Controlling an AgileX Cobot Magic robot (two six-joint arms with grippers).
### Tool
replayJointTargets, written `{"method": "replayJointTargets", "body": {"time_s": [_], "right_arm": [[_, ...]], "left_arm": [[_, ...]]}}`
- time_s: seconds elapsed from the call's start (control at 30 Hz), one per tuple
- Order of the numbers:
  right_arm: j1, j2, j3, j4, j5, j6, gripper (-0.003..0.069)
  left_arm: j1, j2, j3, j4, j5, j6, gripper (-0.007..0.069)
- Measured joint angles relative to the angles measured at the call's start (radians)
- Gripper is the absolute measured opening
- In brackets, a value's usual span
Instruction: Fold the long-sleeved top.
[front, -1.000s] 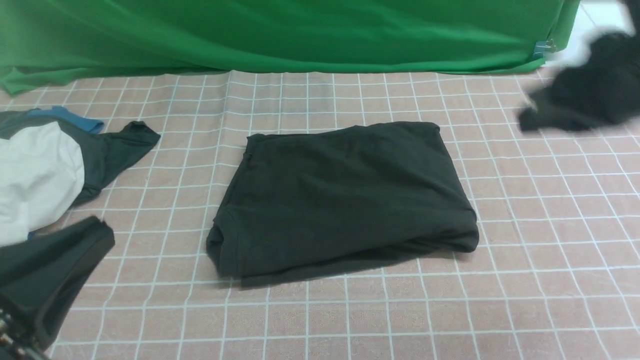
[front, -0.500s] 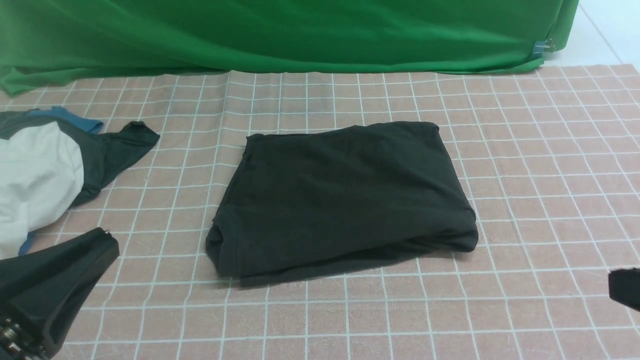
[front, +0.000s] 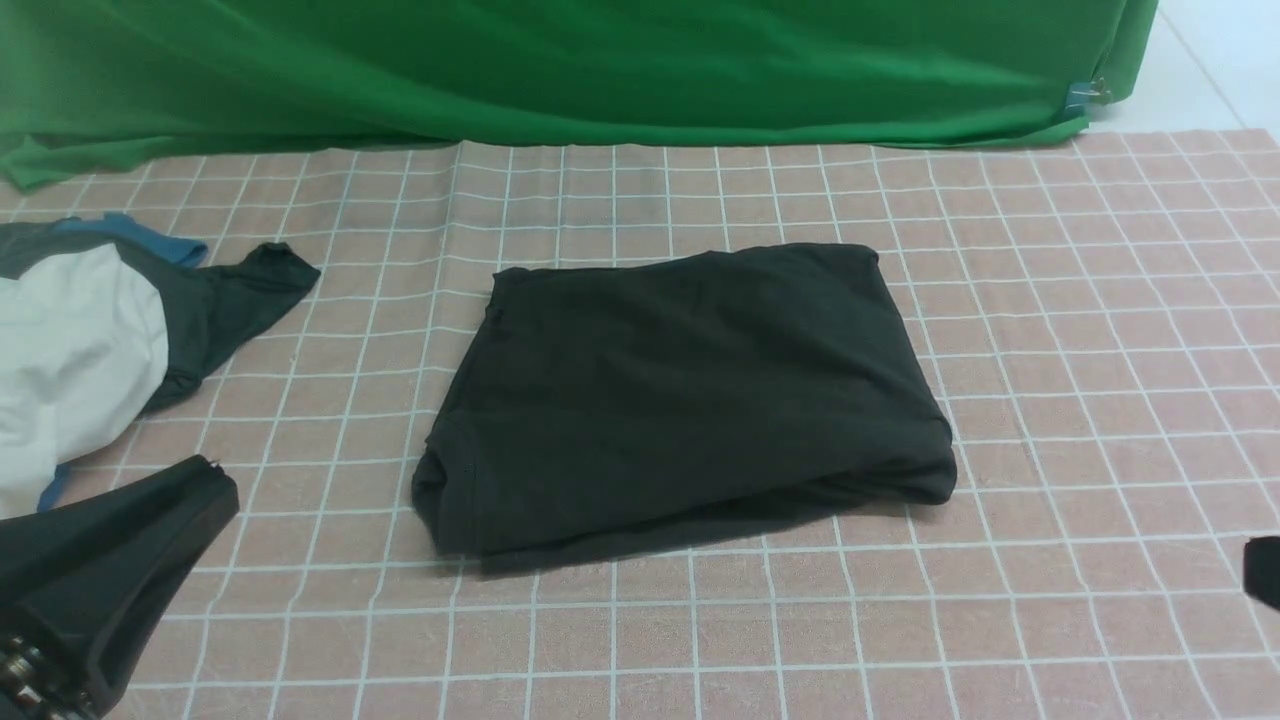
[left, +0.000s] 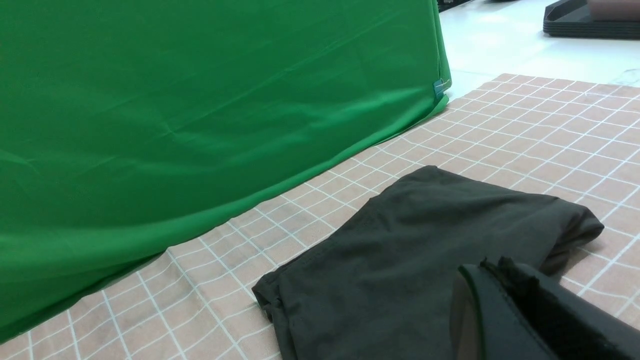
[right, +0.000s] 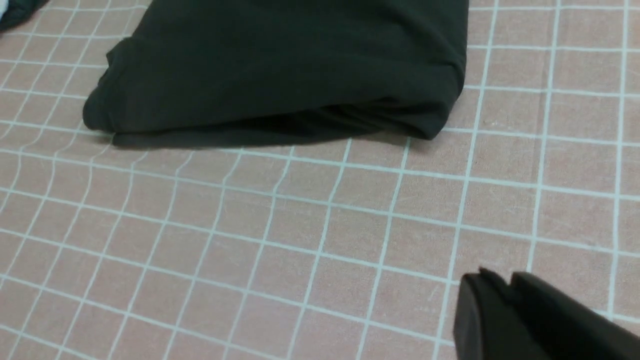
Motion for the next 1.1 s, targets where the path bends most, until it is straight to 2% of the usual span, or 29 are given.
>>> {"method": "replayJointTargets", "body": {"time_s": [0.17, 0.27, 0.37, 0.5, 1.1], "right_arm": [[-0.049, -0.163, 0.105, -0.077, -0.209, -0.06, 0.003], [-0.082, -0.328, 0.272, -0.094, -0.417, -0.106, 0.003], [-0.116, -0.469, 0.456, -0.099, -0.55, -0.113, 0.003], [-0.123, -0.562, 0.579, -0.1, -0.576, -0.111, 0.003], [-0.123, -0.574, 0.589, -0.099, -0.57, -0.087, 0.0052]], "left_arm": [[0.0, 0.0, 0.0, 0.0, 0.0, 0.0, 0.0018], [0.0, 0.0, 0.0, 0.0, -0.001, 0.0, 0.0018], [0.0, 0.0, 0.0, 0.0, -0.001, 0.0, 0.0018], [0.0, 0.0, 0.0, 0.0, -0.001, 0.0, 0.0018], [0.0, 0.0, 0.0, 0.0, -0.001, 0.0, 0.0018]]}}
